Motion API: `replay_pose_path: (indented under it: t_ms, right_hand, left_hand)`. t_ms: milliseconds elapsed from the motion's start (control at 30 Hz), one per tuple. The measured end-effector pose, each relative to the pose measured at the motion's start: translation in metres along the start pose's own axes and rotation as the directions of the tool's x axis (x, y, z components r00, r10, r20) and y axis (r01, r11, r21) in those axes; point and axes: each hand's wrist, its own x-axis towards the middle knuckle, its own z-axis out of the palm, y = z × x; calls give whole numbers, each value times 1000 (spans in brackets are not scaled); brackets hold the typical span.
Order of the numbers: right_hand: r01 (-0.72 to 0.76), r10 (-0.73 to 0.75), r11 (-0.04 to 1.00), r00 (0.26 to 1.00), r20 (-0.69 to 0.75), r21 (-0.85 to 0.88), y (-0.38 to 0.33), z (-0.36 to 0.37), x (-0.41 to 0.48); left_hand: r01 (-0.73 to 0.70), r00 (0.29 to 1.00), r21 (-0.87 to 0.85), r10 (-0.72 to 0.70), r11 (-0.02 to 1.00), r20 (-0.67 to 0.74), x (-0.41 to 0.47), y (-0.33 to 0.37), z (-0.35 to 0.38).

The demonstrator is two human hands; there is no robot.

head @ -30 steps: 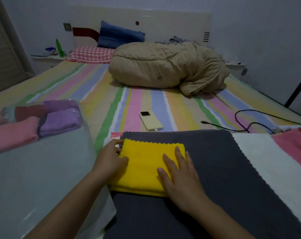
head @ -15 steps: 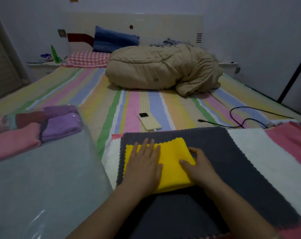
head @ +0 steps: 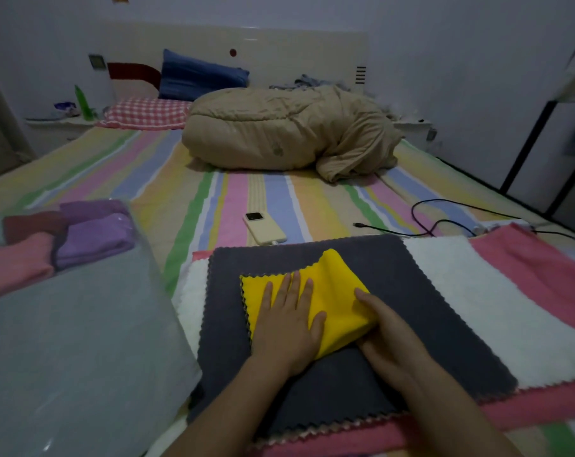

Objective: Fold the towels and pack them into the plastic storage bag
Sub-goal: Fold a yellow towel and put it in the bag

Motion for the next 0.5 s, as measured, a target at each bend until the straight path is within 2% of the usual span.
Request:
replay_pose_path:
  t_ms: [33,67,100,133,200,233,300,367,400,433,500]
  right_hand:
    - [79,-78,997,997,10,-21,7,4,-2]
    - [185,-186,976,983,7,-116,13,9,-4]
    - [300,-304,922,952,21,-244,18,15,-6]
    - [410,-411,837,908,77,-364,22,21,-7]
    - [595,-543,599,794,274,-537,30,34,-10]
    - [652,-557,454,739,378,-607,34,41,-11]
    - [695,-525,104,646,554,-712,46,51,-12]
    - [678,-434,-300,530,729,-671,60,53,-5]
    - [645,-374,-418,520,768,-640,66,54,-2]
    - [611,-348,-477,528,774,-632,70,54,-1]
    - [590,-338,-471,565,752,-656,71,50,3]
  left_hand:
    - [-8,999,-87,4,996,-45,1,-1,-4]
    - [1,995,-257,-28,966,-99,0,-2,-10]
    - [27,983,-465,-107,885,-148,-2,-4,-20]
    - [43,959,-635,-211,772,-191,-6,-6,-32]
    - [106,880,-800,-430,590,-201,-9,-21,-47]
    - [162,837,-853,-527,497,-148,-9,-32,-54]
    - [296,767,-916,-640,271,58,-9,-53,-66]
    - [428,744,-897,-605,108,282,-11,-69,-73]
    - [473,744,-878,-566,72,354,-13,-72,-77]
    - [505,746,-861,-536,66,396,-15,-74,-79]
    - [530,737,-844,-534,78,414,-20,-76,-79]
